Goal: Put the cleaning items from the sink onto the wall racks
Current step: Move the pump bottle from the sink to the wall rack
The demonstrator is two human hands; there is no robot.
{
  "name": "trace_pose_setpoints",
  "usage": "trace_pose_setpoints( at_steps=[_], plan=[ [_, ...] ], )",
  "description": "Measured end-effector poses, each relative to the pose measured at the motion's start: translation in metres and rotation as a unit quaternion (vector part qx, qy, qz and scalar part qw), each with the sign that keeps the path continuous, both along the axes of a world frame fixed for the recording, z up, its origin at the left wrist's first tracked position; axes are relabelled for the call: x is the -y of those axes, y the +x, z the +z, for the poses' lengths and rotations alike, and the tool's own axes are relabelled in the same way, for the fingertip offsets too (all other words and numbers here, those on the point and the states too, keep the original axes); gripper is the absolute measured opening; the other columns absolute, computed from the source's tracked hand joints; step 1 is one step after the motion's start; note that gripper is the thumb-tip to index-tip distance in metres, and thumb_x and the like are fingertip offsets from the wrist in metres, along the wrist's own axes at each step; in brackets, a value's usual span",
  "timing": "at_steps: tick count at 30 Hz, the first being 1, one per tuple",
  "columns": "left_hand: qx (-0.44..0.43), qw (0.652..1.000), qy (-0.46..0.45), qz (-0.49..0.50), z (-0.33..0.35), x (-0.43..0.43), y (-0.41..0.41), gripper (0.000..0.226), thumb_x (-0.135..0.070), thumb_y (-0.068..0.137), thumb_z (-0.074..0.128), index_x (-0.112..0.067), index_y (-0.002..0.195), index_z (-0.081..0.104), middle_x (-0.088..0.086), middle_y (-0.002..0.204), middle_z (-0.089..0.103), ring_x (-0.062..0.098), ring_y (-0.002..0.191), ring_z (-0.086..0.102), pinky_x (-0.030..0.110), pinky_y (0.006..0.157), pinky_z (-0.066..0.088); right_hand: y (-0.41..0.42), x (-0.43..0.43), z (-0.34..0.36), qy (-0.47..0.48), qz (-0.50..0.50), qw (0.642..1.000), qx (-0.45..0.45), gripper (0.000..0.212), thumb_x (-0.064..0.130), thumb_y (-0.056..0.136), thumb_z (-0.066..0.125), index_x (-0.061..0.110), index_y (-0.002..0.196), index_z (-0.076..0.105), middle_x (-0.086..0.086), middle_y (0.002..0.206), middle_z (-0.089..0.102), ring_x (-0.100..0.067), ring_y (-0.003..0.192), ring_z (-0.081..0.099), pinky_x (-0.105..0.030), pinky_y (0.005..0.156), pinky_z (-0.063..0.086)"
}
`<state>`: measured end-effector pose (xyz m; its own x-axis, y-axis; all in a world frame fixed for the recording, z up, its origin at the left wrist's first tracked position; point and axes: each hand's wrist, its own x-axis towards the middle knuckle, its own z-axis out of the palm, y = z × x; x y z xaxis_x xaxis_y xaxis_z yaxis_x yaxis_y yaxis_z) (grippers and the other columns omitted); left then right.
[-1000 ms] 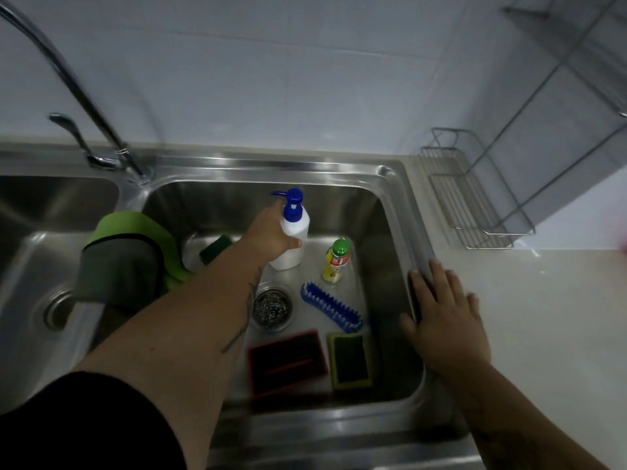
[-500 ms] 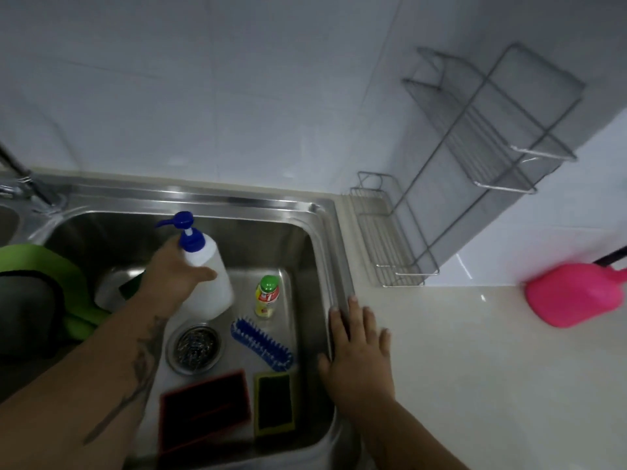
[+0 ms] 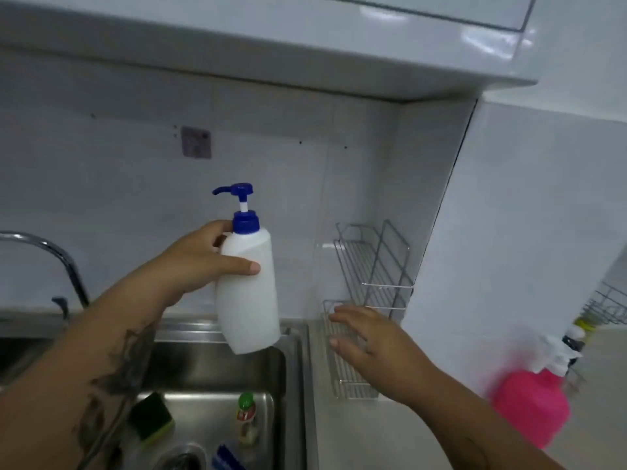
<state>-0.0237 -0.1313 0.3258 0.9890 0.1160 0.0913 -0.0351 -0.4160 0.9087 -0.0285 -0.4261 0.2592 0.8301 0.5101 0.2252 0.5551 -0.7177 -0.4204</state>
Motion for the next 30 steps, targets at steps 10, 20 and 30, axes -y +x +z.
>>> trace_pose_setpoints(
  at_steps=[10, 20, 30],
  plan=[
    [0.142, 0.986, 0.041, -0.076, 0.100, 0.099, 0.077, 0.071, -0.027, 0.072, 0.082, -0.032, 0.135, 0.050, -0.012, 0.118, 0.062, 0.005, 0.101, 0.058, 0.022, 0.073, 0.047, 0.079, 0.045, 0.036, -0.050, -0.184, 0.928, 0.321, 0.066, 0.061, 0.095, 0.026, 0.024, 0.149, 0.027, -0.006, 0.162, 0.013, -0.027, 0.149, 0.007, -0.050, 0.118, 0.015],
    [0.181, 0.976, 0.051, -0.112, 0.095, 0.146, 0.171, 0.071, -0.028, 0.074, 0.081, -0.044, 0.135, 0.047, -0.024, 0.112, 0.061, -0.006, 0.099, 0.056, 0.022, 0.082, 0.046, 0.142, 0.046, -0.002, -0.008, -0.188, 0.873, 0.449, 0.068, 0.042, 0.082, 0.046, 0.014, 0.143, 0.044, -0.005, 0.155, 0.033, -0.028, 0.149, 0.011, -0.056, 0.117, 0.008],
    [0.152, 0.975, 0.097, -0.131, 0.050, 0.164, 0.243, 0.081, -0.029, 0.076, 0.081, -0.031, 0.146, 0.041, -0.010, 0.138, 0.055, 0.010, 0.120, 0.053, 0.029, 0.103, 0.042, 0.151, 0.047, -0.007, 0.003, -0.191, 0.850, 0.491, 0.059, 0.040, 0.080, 0.048, 0.017, 0.133, 0.057, -0.005, 0.148, 0.043, -0.030, 0.149, 0.013, -0.055, 0.117, 0.005]
  ],
)
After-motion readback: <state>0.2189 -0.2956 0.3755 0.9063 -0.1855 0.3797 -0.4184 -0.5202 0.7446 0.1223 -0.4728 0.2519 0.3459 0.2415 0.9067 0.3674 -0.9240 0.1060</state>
